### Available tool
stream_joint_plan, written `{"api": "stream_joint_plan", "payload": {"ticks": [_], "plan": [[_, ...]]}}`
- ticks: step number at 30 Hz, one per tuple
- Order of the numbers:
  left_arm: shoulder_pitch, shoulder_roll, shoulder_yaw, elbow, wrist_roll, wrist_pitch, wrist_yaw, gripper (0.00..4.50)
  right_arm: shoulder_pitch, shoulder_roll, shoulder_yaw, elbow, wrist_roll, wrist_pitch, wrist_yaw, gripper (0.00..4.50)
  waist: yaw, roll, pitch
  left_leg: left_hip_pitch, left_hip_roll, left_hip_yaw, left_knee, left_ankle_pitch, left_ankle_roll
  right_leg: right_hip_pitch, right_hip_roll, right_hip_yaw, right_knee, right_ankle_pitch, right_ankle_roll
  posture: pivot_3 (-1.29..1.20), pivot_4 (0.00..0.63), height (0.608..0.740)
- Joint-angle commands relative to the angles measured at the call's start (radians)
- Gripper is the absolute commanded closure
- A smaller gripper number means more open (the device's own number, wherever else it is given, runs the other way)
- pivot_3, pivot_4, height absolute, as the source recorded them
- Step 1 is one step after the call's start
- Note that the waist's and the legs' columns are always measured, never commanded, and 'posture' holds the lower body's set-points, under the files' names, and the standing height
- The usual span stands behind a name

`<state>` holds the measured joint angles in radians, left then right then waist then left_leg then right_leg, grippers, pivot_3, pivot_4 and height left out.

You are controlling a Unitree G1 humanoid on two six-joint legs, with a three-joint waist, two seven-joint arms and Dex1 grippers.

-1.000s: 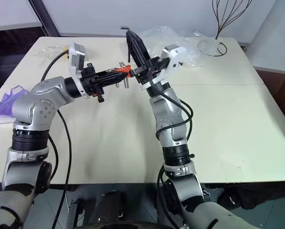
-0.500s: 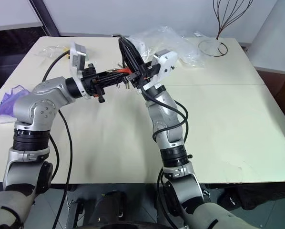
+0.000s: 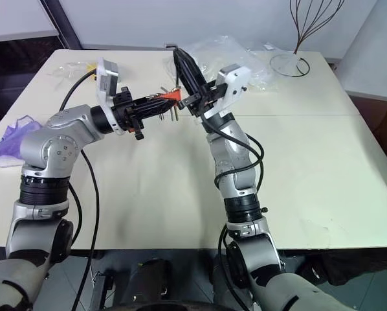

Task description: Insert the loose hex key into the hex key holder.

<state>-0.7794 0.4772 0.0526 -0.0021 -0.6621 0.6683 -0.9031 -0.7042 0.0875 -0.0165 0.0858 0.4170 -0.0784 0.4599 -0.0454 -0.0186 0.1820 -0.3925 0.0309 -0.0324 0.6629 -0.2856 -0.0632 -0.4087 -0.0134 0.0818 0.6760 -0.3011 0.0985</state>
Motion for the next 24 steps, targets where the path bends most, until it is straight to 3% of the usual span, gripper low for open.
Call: {"api": "stream_joint_plan", "payload": {"ticks": [1,24], "plan": [[-0.029,0.0,0.016,-0.021,-0.004,-0.018,-0.004,4.5,-0.038,0.0,-0.008,-0.022,0.009,-0.021,0.001,4.43,-0.002,0.0,0.0,0.0,0.0,0.0,0.0,0.0,0.0,0.0,0.0,0.0,0.0,0.0,0.0,0.0,0.15,0.74],[-0.035,0.002,0.024,0.027,0.023,-0.044,-0.014,4.5,-0.035,-0.071,-0.027,-0.064,0.005,0.006,-0.016,4.43,0.0,0.0,0.0,0.0,0.0,0.0,0.0,0.0,0.0,0.0,0.0,0.0,0.0,0.0,0.0,0.0,0.15,0.74]]}}
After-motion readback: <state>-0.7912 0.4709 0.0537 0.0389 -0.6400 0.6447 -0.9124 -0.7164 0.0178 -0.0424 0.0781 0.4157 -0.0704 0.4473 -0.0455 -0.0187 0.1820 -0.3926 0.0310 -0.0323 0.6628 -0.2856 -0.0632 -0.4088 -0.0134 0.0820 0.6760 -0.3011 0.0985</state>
